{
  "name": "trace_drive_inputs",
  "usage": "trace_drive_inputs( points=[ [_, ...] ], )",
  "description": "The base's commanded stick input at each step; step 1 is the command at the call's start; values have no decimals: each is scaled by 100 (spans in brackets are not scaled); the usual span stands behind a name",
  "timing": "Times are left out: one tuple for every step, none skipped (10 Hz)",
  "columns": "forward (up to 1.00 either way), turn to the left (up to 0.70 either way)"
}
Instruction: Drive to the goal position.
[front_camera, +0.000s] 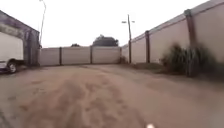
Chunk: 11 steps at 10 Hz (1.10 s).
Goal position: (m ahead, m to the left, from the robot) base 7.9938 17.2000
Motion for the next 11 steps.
trace_drive_inputs(
  points=[
    [70, 0],
    [70, 0],
    [70, 0],
    [70, 0],
    [70, 0],
    [70, 0],
    [70, 0],
    [70, 0],
    [70, 0],
    [70, 0],
    [70, 0]
  ],
)
